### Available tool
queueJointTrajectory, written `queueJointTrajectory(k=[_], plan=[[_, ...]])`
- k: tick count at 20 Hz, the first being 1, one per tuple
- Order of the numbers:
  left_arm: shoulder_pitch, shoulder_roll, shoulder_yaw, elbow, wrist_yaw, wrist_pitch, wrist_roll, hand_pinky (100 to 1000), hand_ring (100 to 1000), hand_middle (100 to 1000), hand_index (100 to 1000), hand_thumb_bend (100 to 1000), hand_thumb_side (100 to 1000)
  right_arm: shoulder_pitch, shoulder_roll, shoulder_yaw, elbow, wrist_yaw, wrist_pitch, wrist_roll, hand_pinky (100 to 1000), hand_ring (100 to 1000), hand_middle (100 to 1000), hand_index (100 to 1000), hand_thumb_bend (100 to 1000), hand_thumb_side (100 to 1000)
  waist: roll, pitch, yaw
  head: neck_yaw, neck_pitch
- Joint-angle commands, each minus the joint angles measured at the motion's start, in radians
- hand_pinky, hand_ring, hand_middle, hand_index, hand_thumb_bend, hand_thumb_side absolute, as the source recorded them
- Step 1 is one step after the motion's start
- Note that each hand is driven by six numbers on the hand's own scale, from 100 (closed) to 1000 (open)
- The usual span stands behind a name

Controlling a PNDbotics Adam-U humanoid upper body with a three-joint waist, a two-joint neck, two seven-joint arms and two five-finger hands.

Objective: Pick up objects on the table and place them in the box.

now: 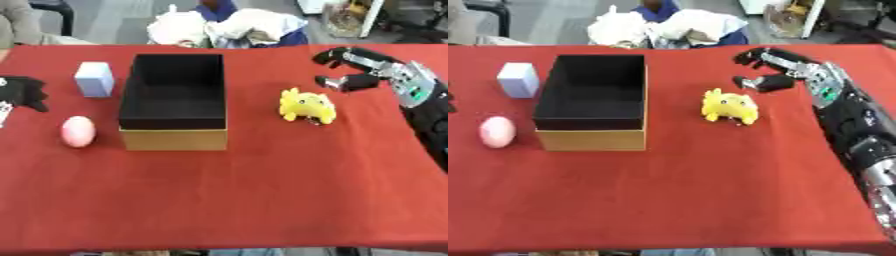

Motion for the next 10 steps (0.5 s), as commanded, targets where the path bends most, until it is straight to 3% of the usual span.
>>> queueJointTrajectory(k=[1, 10], plan=[[-0.008, 0.019, 0.002, -0.017, 0.006, -0.001, -0.003, 629, 537, 550, 729, 212, 861, -0.029, -0.001, -0.01, 0.017, 0.059, 0.0, -0.021, 849, 907, 867, 937, 275, 733, 0.002, -0.017, 0.002, -0.004, 0.005], [-0.009, 0.019, 0.002, -0.017, 0.006, 0.001, -0.003, 629, 537, 550, 729, 213, 860, -0.025, 0.014, -0.006, 0.04, 0.171, -0.01, -0.04, 853, 916, 884, 940, 321, 772, -0.002, -0.018, 0.007, -0.004, 0.005]])
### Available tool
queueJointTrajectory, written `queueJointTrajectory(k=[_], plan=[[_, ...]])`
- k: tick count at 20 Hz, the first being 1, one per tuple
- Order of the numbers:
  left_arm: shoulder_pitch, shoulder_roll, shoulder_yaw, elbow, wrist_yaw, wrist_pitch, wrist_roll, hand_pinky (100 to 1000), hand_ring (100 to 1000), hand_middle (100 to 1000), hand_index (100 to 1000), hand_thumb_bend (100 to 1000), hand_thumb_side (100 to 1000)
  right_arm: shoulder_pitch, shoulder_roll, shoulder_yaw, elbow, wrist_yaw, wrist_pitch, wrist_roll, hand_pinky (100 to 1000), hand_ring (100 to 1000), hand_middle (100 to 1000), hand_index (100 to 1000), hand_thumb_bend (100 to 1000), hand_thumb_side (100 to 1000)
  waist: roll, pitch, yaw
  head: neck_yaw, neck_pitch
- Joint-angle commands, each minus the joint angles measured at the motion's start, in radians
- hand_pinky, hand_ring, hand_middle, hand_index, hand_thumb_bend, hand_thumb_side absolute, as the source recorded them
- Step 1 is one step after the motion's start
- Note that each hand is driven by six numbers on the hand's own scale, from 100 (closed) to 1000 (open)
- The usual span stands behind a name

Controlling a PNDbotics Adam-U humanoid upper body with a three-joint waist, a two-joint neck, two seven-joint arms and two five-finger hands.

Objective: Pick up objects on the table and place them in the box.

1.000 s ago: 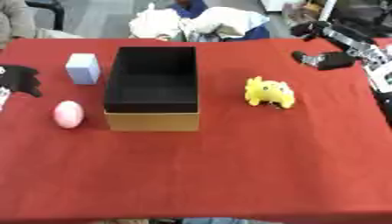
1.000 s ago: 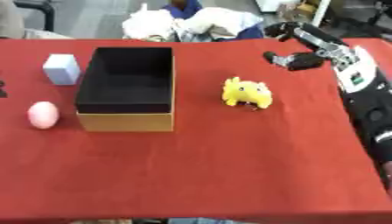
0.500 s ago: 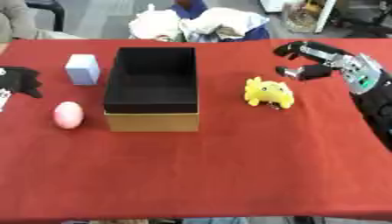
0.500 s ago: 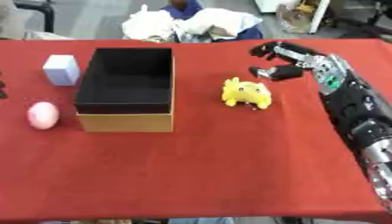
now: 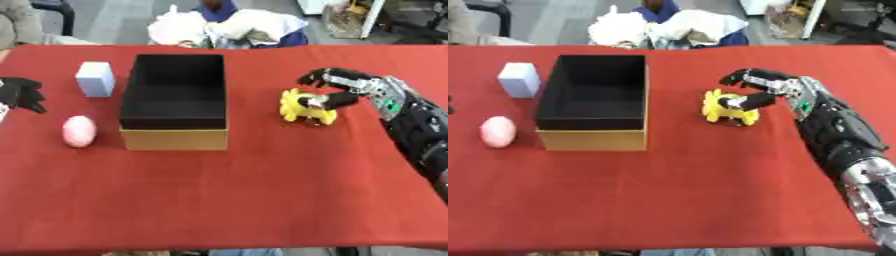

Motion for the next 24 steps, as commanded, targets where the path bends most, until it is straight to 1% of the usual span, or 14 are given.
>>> queueJointTrajectory(k=[1, 4, 8, 9, 10, 11, 12, 13, 14, 15, 16, 18, 21, 24], plan=[[-0.009, 0.019, 0.003, -0.017, 0.004, -0.001, -0.001, 629, 537, 550, 729, 213, 860, -0.021, -0.02, 0.0, -0.006, 0.045, -0.004, 0.0, 854, 918, 887, 942, 332, 776, 0.0, -0.018, 0.001, -0.001, 0.005], [-0.009, 0.02, 0.003, -0.017, 0.005, 0.0, 0.0, 629, 537, 550, 729, 213, 859, -0.017, -0.023, 0.003, -0.012, 0.097, -0.003, 0.005, 849, 913, 887, 941, 365, 744, -0.002, -0.018, 0.002, 0.0, 0.005], [-0.009, 0.019, 0.003, -0.017, 0.005, 0.0, 0.0, 629, 537, 550, 729, 214, 859, -0.01, -0.025, -0.008, -0.013, 0.144, 0.007, -0.029, 823, 857, 842, 909, 351, 613, -0.003, -0.018, 0.002, 0.001, 0.005], [-0.01, 0.02, 0.003, -0.017, 0.005, 0.001, 0.0, 629, 537, 550, 729, 214, 858, -0.009, -0.026, -0.01, -0.012, 0.152, 0.01, -0.042, 812, 828, 807, 889, 320, 535, -0.003, -0.018, 0.002, 0.001, 0.005], [-0.01, 0.02, 0.004, -0.017, 0.005, 0.001, 0.001, 629, 537, 550, 729, 214, 858, -0.009, -0.027, -0.012, -0.011, 0.158, 0.013, -0.057, 808, 820, 797, 882, 310, 512, -0.003, -0.019, 0.002, 0.001, 0.005], [-0.01, 0.02, 0.004, -0.017, 0.005, 0.001, 0.001, 629, 537, 550, 729, 213, 858, -0.008, -0.027, -0.014, -0.01, 0.164, 0.016, -0.071, 788, 774, 743, 847, 249, 403, -0.003, -0.019, 0.003, 0.001, 0.005], [-0.01, 0.02, 0.004, -0.017, 0.005, 0.001, 0.001, 629, 537, 550, 728, 213, 858, -0.008, -0.027, -0.016, -0.01, 0.168, 0.019, -0.086, 782, 764, 729, 836, 231, 373, -0.003, -0.019, 0.003, 0.001, 0.005], [-0.01, 0.02, 0.004, -0.017, 0.006, 0.001, 0.001, 629, 537, 550, 728, 214, 857, -0.008, -0.027, -0.017, -0.01, 0.171, 0.022, -0.099, 763, 719, 659, 786, 171, 264, -0.004, -0.02, 0.003, 0.001, 0.005], [-0.01, 0.02, 0.004, -0.017, 0.006, 0.001, 0.001, 629, 537, 550, 728, 214, 857, -0.008, -0.027, -0.019, -0.011, 0.174, 0.024, -0.112, 756, 697, 630, 767, 163, 228, -0.004, -0.02, 0.003, 0.001, 0.005], [-0.01, 0.02, 0.004, -0.017, 0.006, 0.001, 0.001, 629, 537, 550, 728, 214, 857, -0.009, -0.028, -0.02, -0.014, 0.177, 0.027, -0.126, 738, 636, 562, 707, 120, 132, -0.004, -0.021, 0.004, 0.001, 0.005], [-0.01, 0.021, 0.003, -0.017, 0.006, 0.002, 0.001, 629, 537, 550, 728, 214, 857, -0.01, -0.028, -0.021, -0.016, 0.179, 0.029, -0.139, 733, 621, 544, 690, 115, 107, -0.005, -0.021, 0.004, 0.001, 0.005], [-0.01, 0.021, 0.003, -0.017, 0.006, 0.002, 0.001, 629, 537, 550, 728, 214, 856, -0.013, -0.03, -0.025, -0.024, 0.178, 0.032, -0.163, 701, 524, 435, 569, 100, 100, -0.006, -0.022, 0.004, 0.001, 0.005], [-0.009, 0.022, 0.003, -0.017, 0.007, 0.002, 0.001, 630, 537, 550, 728, 215, 855, -0.022, -0.033, -0.033, -0.05, 0.161, 0.025, -0.188, 671, 448, 338, 470, 100, 100, -0.008, -0.025, 0.003, 0.003, 0.005], [-0.009, 0.024, 0.002, -0.017, 0.008, 0.002, 0.0, 630, 537, 550, 728, 213, 854, -0.044, -0.031, -0.04, -0.096, 0.131, 0.009, -0.194, 661, 427, 313, 449, 100, 100, -0.009, -0.029, 0.002, 0.004, 0.005]])
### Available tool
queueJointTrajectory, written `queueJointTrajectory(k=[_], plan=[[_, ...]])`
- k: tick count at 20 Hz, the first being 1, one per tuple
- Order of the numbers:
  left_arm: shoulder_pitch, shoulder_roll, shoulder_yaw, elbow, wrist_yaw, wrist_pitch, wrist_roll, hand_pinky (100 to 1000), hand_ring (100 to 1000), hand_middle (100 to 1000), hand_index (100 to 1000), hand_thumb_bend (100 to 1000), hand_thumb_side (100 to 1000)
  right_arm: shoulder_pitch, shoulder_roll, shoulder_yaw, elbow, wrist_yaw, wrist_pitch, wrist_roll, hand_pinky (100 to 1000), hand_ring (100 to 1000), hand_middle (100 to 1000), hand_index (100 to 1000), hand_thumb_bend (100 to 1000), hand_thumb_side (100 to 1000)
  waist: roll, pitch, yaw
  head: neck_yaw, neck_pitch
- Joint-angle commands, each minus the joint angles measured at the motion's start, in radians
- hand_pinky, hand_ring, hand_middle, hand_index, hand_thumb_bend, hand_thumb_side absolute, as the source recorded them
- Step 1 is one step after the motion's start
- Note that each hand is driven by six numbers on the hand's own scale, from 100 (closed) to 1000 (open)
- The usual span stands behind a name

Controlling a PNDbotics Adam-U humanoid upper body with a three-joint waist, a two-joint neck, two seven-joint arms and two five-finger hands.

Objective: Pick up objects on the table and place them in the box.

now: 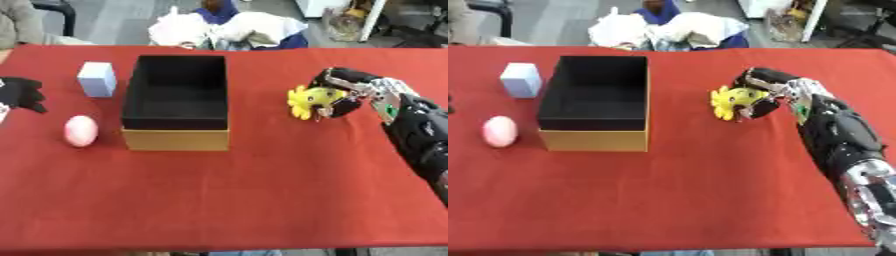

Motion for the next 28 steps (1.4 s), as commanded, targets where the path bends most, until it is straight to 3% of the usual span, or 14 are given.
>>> queueJointTrajectory(k=[1, 7, 12, 28], plan=[[-0.008, 0.024, 0.002, -0.017, 0.007, 0.002, 0.0, 629, 537, 550, 728, 213, 854, -0.048, -0.028, -0.011, -0.069, -0.035, -0.015, -0.008, 658, 424, 309, 445, 109, 100, 0.002, -0.018, 0.0, 0.003, 0.005], [-0.003, 0.026, -0.001, -0.016, 0.007, 0.001, -0.002, 630, 537, 549, 728, 213, 855, -0.123, 0.017, -0.011, -0.157, -0.093, -0.041, 0.026, 656, 421, 306, 442, 179, 100, 0.002, -0.027, 0.001, 0.002, 0.005], [-0.004, 0.025, -0.005, -0.014, 0.008, 0.001, -0.006, 630, 537, 549, 728, 213, 854, -0.173, 0.098, -0.006, -0.193, -0.102, -0.046, 0.065, 659, 426, 309, 447, 189, 100, 0.002, -0.031, 0.004, -0.003, 0.005], [-0.025, 0.009, -0.021, -0.016, 0.017, -0.001, -0.02, 629, 537, 549, 728, 212, 854, -0.191, 0.4, 0.018, -0.207, 0.04, -0.066, 0.142, 684, 480, 367, 505, 167, 100, 0.015, -0.021, 0.038, -0.045, 0.005]])
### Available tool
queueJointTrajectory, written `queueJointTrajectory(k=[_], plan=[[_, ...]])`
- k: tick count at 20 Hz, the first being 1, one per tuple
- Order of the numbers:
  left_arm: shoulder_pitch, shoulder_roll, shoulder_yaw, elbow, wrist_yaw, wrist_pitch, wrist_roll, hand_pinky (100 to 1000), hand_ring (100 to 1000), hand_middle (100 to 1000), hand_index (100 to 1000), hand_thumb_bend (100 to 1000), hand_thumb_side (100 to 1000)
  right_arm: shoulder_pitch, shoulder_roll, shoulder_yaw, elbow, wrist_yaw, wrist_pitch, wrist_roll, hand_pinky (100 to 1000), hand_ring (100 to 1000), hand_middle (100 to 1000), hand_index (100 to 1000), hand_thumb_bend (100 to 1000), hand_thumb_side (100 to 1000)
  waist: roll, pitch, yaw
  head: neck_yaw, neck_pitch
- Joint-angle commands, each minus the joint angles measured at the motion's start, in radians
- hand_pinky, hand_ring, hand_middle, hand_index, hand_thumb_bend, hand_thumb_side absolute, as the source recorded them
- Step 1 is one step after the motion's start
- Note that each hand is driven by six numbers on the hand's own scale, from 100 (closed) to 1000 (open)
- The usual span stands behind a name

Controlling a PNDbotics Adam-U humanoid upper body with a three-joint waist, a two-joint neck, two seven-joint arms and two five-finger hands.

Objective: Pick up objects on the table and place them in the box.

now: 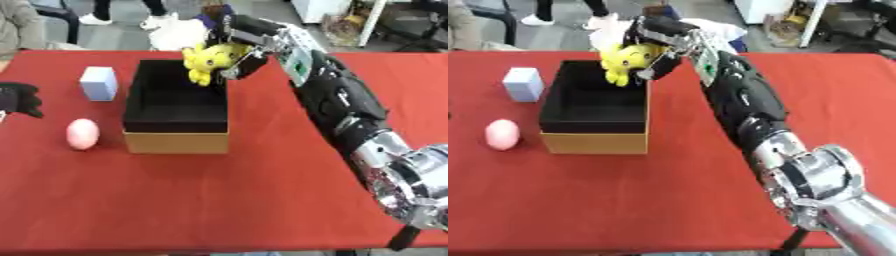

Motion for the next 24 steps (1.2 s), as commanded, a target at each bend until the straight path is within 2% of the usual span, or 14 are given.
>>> queueJointTrajectory(k=[1, 5, 7, 8, 9, 10, 12, 14, 17, 20, 22, 23, 24], plan=[[-0.021, 0.009, 0.001, -0.017, 0.009, -0.002, -0.005, 629, 537, 549, 728, 212, 854, -0.011, 0.038, 0.009, -0.027, 0.038, -0.012, 0.017, 685, 482, 369, 507, 165, 100, 0.01, -0.01, 0.005, -0.01, 0.005], [-0.022, 0.01, 0.001, -0.018, 0.01, -0.003, -0.005, 630, 537, 549, 728, 210, 855, 0.019, 0.08, 0.026, -0.03, 0.098, -0.03, 0.043, 704, 548, 446, 568, 192, 100, 0.013, -0.009, 0.013, -0.014, 0.005], [-0.022, 0.01, 0.002, -0.018, 0.009, -0.002, -0.004, 629, 537, 549, 728, 211, 854, 0.031, 0.091, 0.034, -0.033, 0.137, -0.037, 0.049, 720, 610, 521, 633, 201, 212, 0.013, -0.009, 0.014, -0.013, 0.005], [-0.022, 0.01, 0.002, -0.018, 0.009, -0.002, -0.004, 630, 537, 549, 728, 211, 854, 0.036, 0.094, 0.039, -0.033, 0.16, -0.04, 0.053, 734, 662, 602, 680, 210, 352, 0.013, -0.009, 0.015, -0.012, 0.005], [-0.021, 0.01, 0.002, -0.018, 0.009, -0.002, -0.004, 630, 537, 549, 728, 211, 855, 0.039, 0.095, 0.041, -0.033, 0.182, -0.041, 0.057, 744, 689, 643, 709, 222, 444, 0.012, -0.009, 0.014, -0.011, 0.005], [-0.021, 0.011, 0.003, -0.017, 0.008, -0.002, -0.004, 629, 537, 549, 728, 211, 854, 0.041, 0.095, 0.042, -0.032, 0.2, -0.043, 0.06, 773, 757, 755, 803, 283, 662, 0.012, -0.009, 0.014, -0.009, 0.005], [-0.021, 0.013, 0.004, -0.017, 0.008, -0.002, -0.003, 629, 537, 549, 728, 210, 854, 0.04, 0.089, 0.04, -0.033, 0.225, -0.045, 0.062, 812, 823, 845, 900, 356, 788, 0.011, -0.01, 0.012, -0.007, 0.005], [-0.022, 0.015, 0.005, -0.017, 0.007, -0.003, -0.002, 630, 538, 550, 728, 209, 853, 0.037, 0.078, 0.034, -0.041, 0.232, -0.044, 0.053, 839, 874, 903, 937, 405, 792, 0.011, -0.011, 0.01, -0.005, 0.005], [-0.022, 0.02, 0.006, -0.017, 0.006, -0.003, 0.0, 630, 538, 550, 728, 207, 853, 0.029, 0.054, 0.023, -0.063, 0.218, -0.041, 0.016, 850, 893, 923, 946, 429, 754, 0.01, -0.012, 0.006, -0.001, 0.005], [-0.022, 0.03, 0.008, -0.017, 0.004, -0.005, 0.002, 630, 538, 550, 729, 201, 856, 0.024, 0.018, 0.013, -0.102, 0.167, -0.047, -0.041, 826, 858, 887, 927, 414, 575, 0.011, -0.013, -0.001, 0.006, 0.005], [-0.022, 0.043, 0.009, -0.016, 0.002, -0.008, 0.006, 630, 540, 552, 729, 196, 857, 0.024, -0.015, 0.009, -0.137, 0.108, -0.052, -0.089, 812, 836, 865, 919, 397, 496, 0.011, -0.013, -0.006, 0.011, 0.005], [-0.023, 0.053, 0.01, -0.016, 0.0, -0.01, 0.008, 631, 542, 554, 730, 190, 859, 0.027, -0.035, 0.006, -0.155, 0.071, -0.054, -0.113, 797, 809, 837, 908, 344, 441, 0.011, -0.013, -0.01, 0.015, 0.005], [-0.024, 0.063, 0.011, -0.016, -0.003, -0.012, 0.012, 631, 544, 556, 730, 185, 861, 0.031, -0.055, 0.006, -0.171, 0.032, -0.055, -0.132, 790, 796, 821, 898, 328, 413, 0.011, -0.012, -0.013, 0.018, 0.005]])
